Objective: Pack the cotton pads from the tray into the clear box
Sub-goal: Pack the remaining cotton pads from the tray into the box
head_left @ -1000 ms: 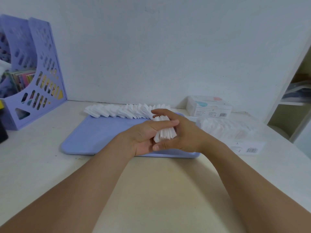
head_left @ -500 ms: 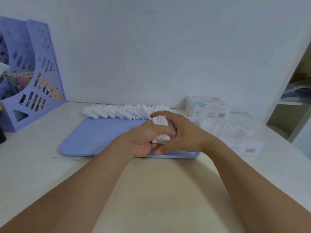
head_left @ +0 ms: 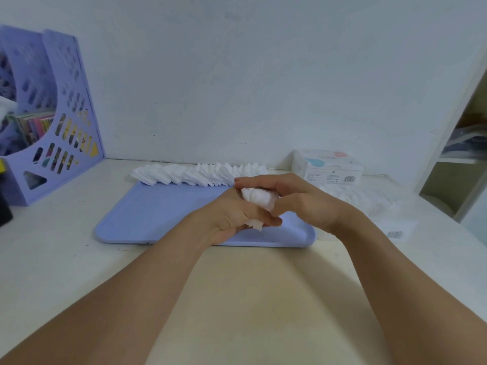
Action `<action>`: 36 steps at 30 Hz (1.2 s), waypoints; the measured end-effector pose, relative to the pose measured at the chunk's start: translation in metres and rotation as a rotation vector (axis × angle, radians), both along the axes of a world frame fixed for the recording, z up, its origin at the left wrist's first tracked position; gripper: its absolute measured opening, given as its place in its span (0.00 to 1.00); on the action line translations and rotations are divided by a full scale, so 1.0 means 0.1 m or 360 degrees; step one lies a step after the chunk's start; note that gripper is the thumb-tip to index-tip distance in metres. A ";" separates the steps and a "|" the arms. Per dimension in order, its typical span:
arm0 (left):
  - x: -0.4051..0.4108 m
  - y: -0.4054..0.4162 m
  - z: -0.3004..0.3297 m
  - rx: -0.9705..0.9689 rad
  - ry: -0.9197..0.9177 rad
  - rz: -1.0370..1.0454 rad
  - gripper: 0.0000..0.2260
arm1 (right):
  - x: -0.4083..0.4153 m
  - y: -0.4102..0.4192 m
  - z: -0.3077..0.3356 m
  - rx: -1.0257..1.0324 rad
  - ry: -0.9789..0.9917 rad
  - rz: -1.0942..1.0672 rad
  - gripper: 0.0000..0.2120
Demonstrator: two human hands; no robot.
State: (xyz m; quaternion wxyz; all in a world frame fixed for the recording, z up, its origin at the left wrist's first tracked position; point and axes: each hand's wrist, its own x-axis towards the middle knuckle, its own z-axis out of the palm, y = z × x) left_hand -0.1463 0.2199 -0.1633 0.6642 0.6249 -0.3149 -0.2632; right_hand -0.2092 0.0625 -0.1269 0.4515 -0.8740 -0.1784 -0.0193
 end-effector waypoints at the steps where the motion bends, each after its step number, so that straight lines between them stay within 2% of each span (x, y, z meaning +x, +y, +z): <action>1: 0.01 -0.01 0.01 0.0034 -0.0065 0.0086 0.19 | 0.01 0.02 -0.02 0.0019 -0.0072 -0.0046 0.30; 3: 0.01 -0.04 0.03 0.0081 -0.0228 0.0189 0.22 | 0.03 0.05 -0.07 0.0045 -0.0242 -0.0183 0.27; 5: 0.01 -0.04 0.04 0.0018 -0.0253 0.0184 0.25 | 0.04 0.05 -0.10 0.0103 -0.0346 -0.0242 0.24; 9: 0.01 0.03 0.04 -0.0082 -0.0093 -0.0040 0.18 | 0.07 0.04 -0.12 0.0140 -0.0397 -0.0244 0.14; 13: 0.05 0.05 0.02 -0.0147 0.0249 -0.0159 0.17 | 0.04 -0.01 -0.10 0.0294 -0.0308 -0.0261 0.12; 16: 0.06 0.07 0.02 -0.0256 0.0449 -0.0200 0.18 | 0.02 -0.05 -0.08 0.0404 -0.0236 -0.0248 0.13; 24: 0.03 0.06 0.07 -0.0317 0.0520 -0.0020 0.25 | 0.02 -0.07 -0.10 0.0515 -0.0146 -0.0189 0.17; 31: 0.01 0.05 0.07 -0.0332 0.0568 -0.0013 0.24 | 0.01 0.04 -0.09 0.0276 -0.0065 -0.0161 0.21; 34: -0.02 0.04 0.07 -0.0276 0.0583 -0.0115 0.29 | 0.00 0.02 -0.11 0.0083 -0.0029 -0.0125 0.26; 36: -0.03 0.04 0.06 -0.0229 0.0572 -0.0177 0.23 | -0.02 -0.01 -0.07 0.0017 -0.0021 -0.0067 0.31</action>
